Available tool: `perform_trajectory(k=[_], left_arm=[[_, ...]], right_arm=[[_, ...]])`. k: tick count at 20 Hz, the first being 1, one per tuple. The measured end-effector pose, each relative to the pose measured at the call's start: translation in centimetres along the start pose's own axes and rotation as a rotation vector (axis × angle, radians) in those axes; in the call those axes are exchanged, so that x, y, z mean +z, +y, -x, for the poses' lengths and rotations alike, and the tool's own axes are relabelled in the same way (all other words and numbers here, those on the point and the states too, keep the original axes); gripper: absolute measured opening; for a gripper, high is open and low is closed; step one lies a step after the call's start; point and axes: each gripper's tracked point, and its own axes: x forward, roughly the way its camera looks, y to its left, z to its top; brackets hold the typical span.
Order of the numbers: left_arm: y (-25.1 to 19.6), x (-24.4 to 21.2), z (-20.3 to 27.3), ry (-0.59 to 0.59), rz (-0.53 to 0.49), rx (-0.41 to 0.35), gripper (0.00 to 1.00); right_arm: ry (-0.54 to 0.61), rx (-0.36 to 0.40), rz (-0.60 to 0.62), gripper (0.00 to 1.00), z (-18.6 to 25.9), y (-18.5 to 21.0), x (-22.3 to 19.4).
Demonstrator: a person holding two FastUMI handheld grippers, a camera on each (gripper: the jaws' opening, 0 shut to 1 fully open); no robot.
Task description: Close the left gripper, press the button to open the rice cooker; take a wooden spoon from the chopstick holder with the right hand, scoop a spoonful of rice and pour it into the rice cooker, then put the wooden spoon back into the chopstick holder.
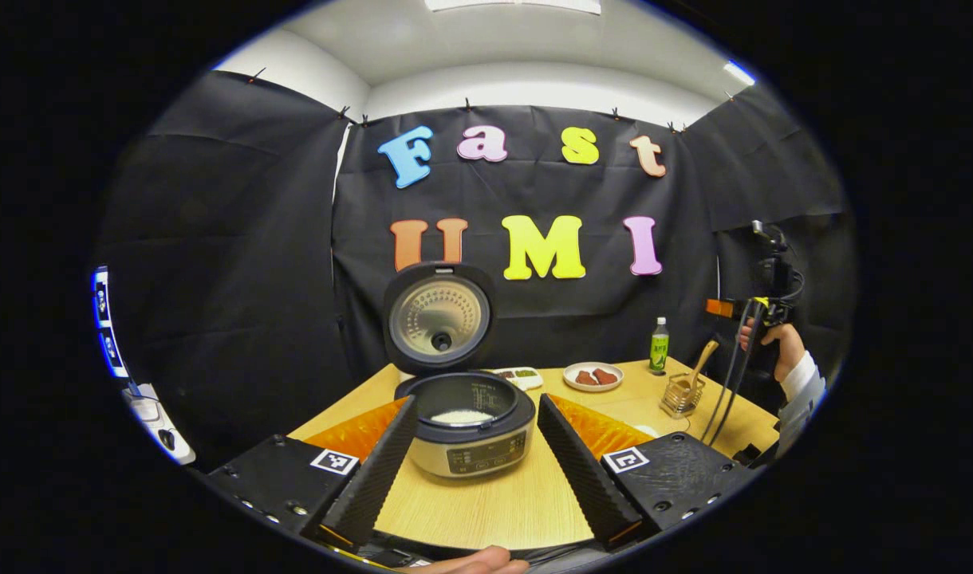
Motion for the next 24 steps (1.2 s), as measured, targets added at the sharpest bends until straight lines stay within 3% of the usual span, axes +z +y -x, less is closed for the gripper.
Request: perform_trajectory(k=[2,5,9,13,18,20,21,22,24], left_arm=[[1.0,1.9,-1.5,-0.011,0.004,0.023,0.96],[3.0,5.9,-3.6,-0.079,-0.056,0.075,0.96],[3.5,10.5,-5.7,-0.146,-0.033,0.051,0.96],[2.7,12.8,-8.1,-0.147,0.039,-0.022,0.96],[5.8,16.0,-13.9,-0.160,0.031,0.037,0.95],[7.4,16.1,-16.7,-0.135,0.055,0.077,0.96],[8.1,16.1,-18.1,-0.119,0.066,0.093,0.90],[8.5,16.2,-19.4,-0.102,0.078,0.100,0.96],[9.2,16.6,-22.0,-0.093,0.092,0.113,0.94]], right_arm=[[-0.024,0.009,-0.019,0.91,2.5,0.4,0.3],[-0.022,-0.039,0.041,0.91,6.1,-0.1,-0.3],[-0.050,-0.029,0.136,0.91,10.8,1.2,-0.5],[-0.029,0.030,0.126,0.92,14.8,3.5,-0.6],[-0.080,0.016,0.173,0.93,19.0,4.4,0.3],[-0.084,0.041,0.138,0.92,21.2,5.5,0.3],[-0.082,0.045,0.110,0.92,21.8,5.6,0.2],[-0.082,0.058,0.091,0.93,22.4,5.9,0.0],[-0.092,0.079,0.084,0.92,23.6,6.3,0.0]])
